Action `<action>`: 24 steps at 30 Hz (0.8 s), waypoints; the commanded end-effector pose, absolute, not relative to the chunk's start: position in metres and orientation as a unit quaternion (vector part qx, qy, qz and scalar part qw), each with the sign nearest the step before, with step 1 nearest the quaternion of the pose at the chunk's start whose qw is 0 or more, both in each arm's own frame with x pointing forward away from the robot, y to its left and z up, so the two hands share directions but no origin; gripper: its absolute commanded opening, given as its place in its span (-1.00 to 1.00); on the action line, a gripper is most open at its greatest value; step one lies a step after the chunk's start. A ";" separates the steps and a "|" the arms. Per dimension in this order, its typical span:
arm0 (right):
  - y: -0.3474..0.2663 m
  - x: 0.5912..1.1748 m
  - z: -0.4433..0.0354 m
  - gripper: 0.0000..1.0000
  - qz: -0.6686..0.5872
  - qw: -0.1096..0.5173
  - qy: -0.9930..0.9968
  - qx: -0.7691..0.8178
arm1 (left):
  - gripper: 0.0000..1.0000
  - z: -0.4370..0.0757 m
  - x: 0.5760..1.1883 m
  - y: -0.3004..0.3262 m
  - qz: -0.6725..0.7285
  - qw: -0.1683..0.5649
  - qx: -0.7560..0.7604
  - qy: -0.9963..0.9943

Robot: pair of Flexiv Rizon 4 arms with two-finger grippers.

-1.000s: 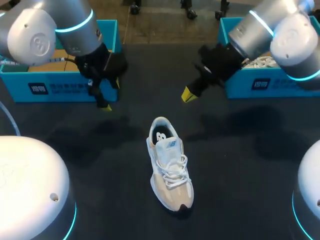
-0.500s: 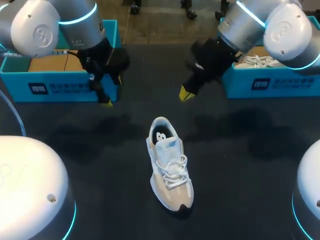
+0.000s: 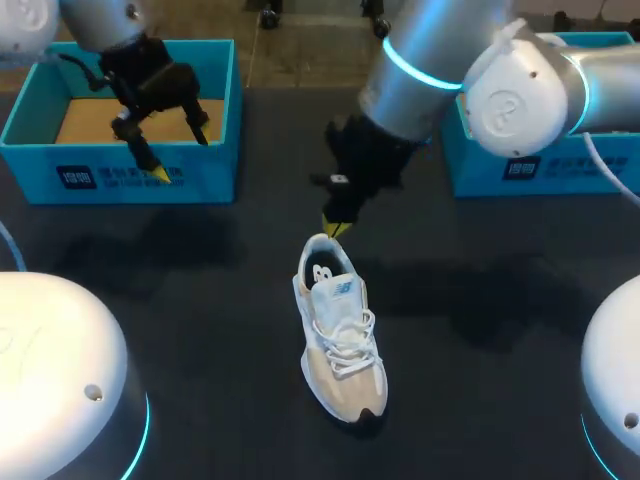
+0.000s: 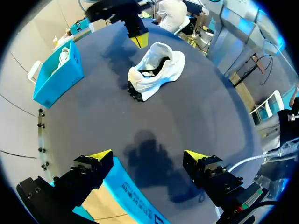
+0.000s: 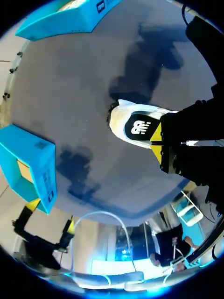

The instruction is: Take the shoe out of the shoebox, open the shoe tongue, remove and reinsert the insole, then place the shoe into the shoebox

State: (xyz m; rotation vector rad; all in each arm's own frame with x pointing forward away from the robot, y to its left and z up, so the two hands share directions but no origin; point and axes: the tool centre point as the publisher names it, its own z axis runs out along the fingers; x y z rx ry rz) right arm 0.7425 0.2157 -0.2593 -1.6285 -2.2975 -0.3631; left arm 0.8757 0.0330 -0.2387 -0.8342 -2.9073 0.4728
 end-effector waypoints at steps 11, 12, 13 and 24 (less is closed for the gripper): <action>0.230 0.747 -0.278 -1.00 -0.094 0.117 -0.818 -0.555 | 1.00 -0.228 0.878 0.046 0.146 0.003 -0.321 -0.936; 0.232 0.745 -0.284 -1.00 -0.094 0.110 -0.822 -0.551 | 1.00 -0.227 0.879 0.049 0.144 0.004 -0.334 -0.932; 0.235 0.744 -0.290 -1.00 -0.076 0.090 -0.833 -0.541 | 1.00 -0.226 0.880 0.052 0.135 -0.004 -0.343 -0.929; 0.244 0.740 -0.308 -1.00 -0.030 0.057 -0.839 -0.541 | 1.00 -0.226 0.881 0.055 0.127 -0.023 -0.344 -0.930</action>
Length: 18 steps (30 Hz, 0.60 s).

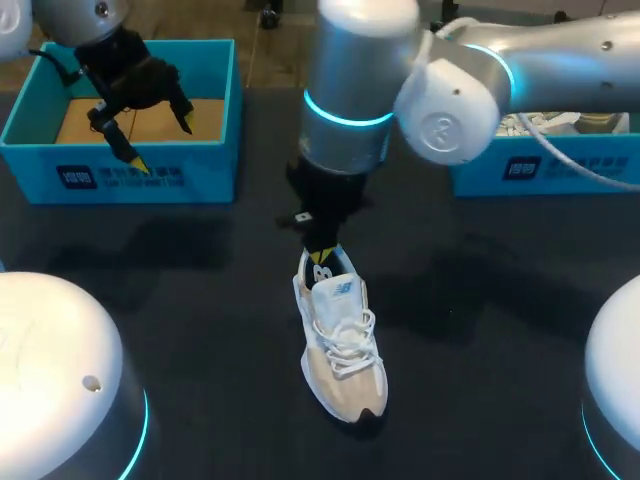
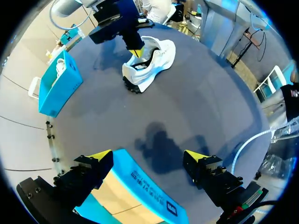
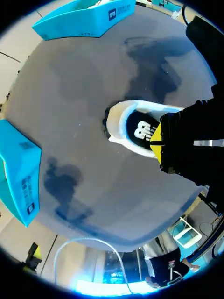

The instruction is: Take the shoe out of the shoebox, open the shoe tongue, remove and reinsert the insole, then place the shoe into the shoebox

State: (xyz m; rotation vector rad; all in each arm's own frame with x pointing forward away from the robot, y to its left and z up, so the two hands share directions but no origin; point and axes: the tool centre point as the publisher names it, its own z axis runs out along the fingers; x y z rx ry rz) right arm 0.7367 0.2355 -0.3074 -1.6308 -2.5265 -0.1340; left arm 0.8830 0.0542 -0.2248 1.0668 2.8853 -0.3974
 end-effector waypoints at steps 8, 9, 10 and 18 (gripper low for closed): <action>0.238 0.734 -0.319 -1.00 -0.034 0.031 -0.835 -0.549 | 1.00 -0.227 0.894 0.054 -0.117 0.028 0.343 0.932; 0.237 0.733 -0.321 -1.00 -0.036 0.024 -0.832 -0.552 | 1.00 -0.227 0.897 0.054 -0.114 0.026 0.341 0.933; 0.236 0.732 -0.321 -1.00 -0.037 0.021 -0.830 -0.556 | 1.00 -0.227 0.899 0.054 -0.112 0.026 0.341 0.933; 0.243 0.731 -0.333 -1.00 -0.021 -0.004 -0.816 -0.578 | 1.00 -0.227 0.922 0.056 -0.099 0.025 0.334 0.937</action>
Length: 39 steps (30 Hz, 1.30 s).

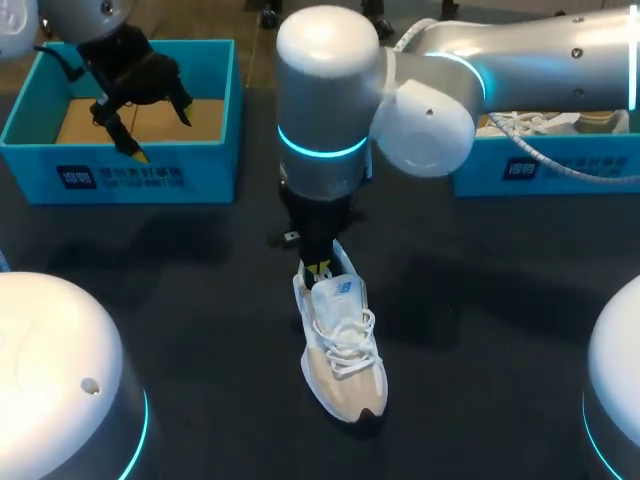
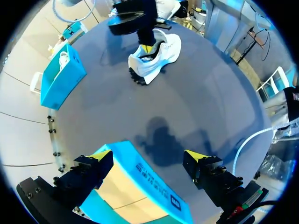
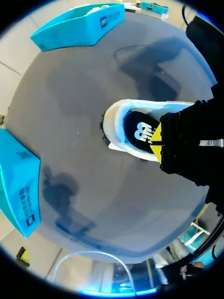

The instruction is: Take the shoe out of the shoebox, open the shoe tongue, remove and reinsert the insole, then place the shoe into the shoebox

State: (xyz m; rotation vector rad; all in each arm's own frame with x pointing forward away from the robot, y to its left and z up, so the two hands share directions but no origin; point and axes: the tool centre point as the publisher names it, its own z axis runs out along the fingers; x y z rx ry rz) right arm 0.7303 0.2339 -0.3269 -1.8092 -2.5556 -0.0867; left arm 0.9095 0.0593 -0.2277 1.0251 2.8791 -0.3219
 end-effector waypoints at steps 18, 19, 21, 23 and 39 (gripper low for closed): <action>0.240 0.744 -0.374 -1.00 -0.007 0.000 -0.791 -0.612 | 1.00 -0.226 0.930 0.057 -0.088 0.026 0.321 0.943; 0.239 0.744 -0.377 -1.00 -0.005 0.001 -0.789 -0.615 | 1.00 -0.226 0.930 0.057 -0.088 0.026 0.321 0.943; 0.237 0.745 -0.381 -1.00 -0.005 0.004 -0.787 -0.617 | 1.00 -0.226 0.930 0.057 -0.088 0.026 0.321 0.943; 0.236 0.745 -0.381 -1.00 -0.003 0.005 -0.784 -0.621 | 1.00 -0.226 0.930 0.057 -0.088 0.026 0.321 0.943; 0.225 0.748 -0.379 -1.00 0.058 -0.036 -0.769 -0.636 | 1.00 -0.226 0.930 0.057 -0.088 0.026 0.321 0.943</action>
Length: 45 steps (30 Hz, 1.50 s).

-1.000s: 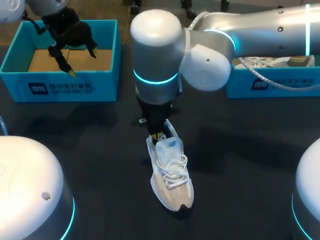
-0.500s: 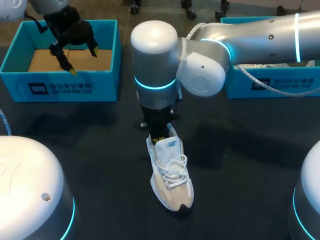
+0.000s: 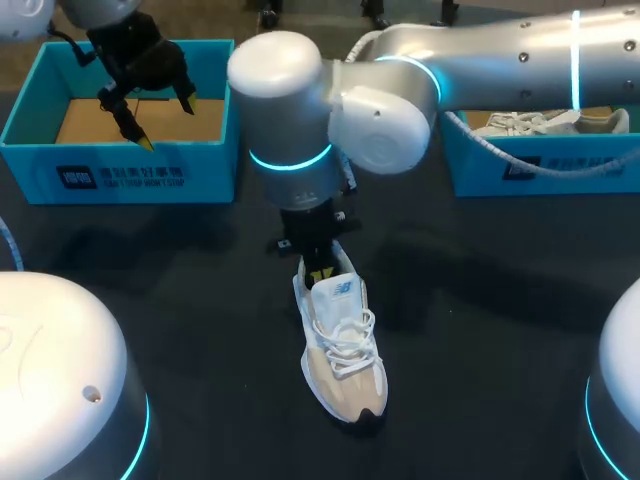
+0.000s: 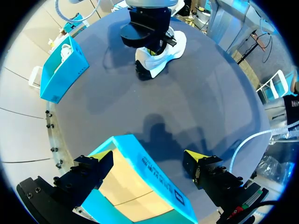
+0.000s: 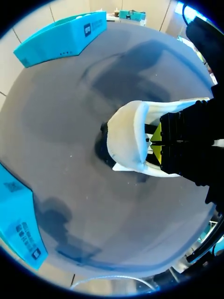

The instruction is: Take the shoe out of the shoebox, open the shoe tongue, remove and reinsert the insole, then place the shoe into the shoebox

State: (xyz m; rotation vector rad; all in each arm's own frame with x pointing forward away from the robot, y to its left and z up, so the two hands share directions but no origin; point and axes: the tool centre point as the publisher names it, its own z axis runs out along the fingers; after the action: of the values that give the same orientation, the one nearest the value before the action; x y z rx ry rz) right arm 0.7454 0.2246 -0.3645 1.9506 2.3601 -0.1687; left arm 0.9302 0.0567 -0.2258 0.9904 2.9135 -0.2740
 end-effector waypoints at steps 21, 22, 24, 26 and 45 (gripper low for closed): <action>0.231 0.734 -0.390 -1.00 -0.054 -0.029 0.737 0.673 | 1.00 -0.226 0.930 0.057 -0.088 0.026 0.321 0.943; 0.232 0.734 -0.390 -1.00 -0.053 -0.032 0.737 0.673 | 1.00 -0.226 0.930 0.057 -0.088 0.026 0.321 0.943; 0.233 0.734 -0.391 -1.00 -0.051 -0.038 0.737 0.673 | 1.00 -0.226 0.930 0.057 -0.088 0.026 0.321 0.943; 0.233 0.733 -0.394 -1.00 -0.048 -0.047 0.736 0.674 | 1.00 -0.226 0.930 0.057 -0.088 0.026 0.321 0.943; 0.229 0.728 -0.358 -1.00 -0.088 -0.053 0.748 0.656 | 1.00 -0.226 0.930 0.057 -0.088 0.026 0.321 0.943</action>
State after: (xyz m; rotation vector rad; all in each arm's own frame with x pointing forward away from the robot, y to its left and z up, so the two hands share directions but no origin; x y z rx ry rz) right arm 0.7250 0.2267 -0.3763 2.1690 2.4561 -0.2274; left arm 0.9302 0.0567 -0.2257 0.9903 2.9134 -0.2739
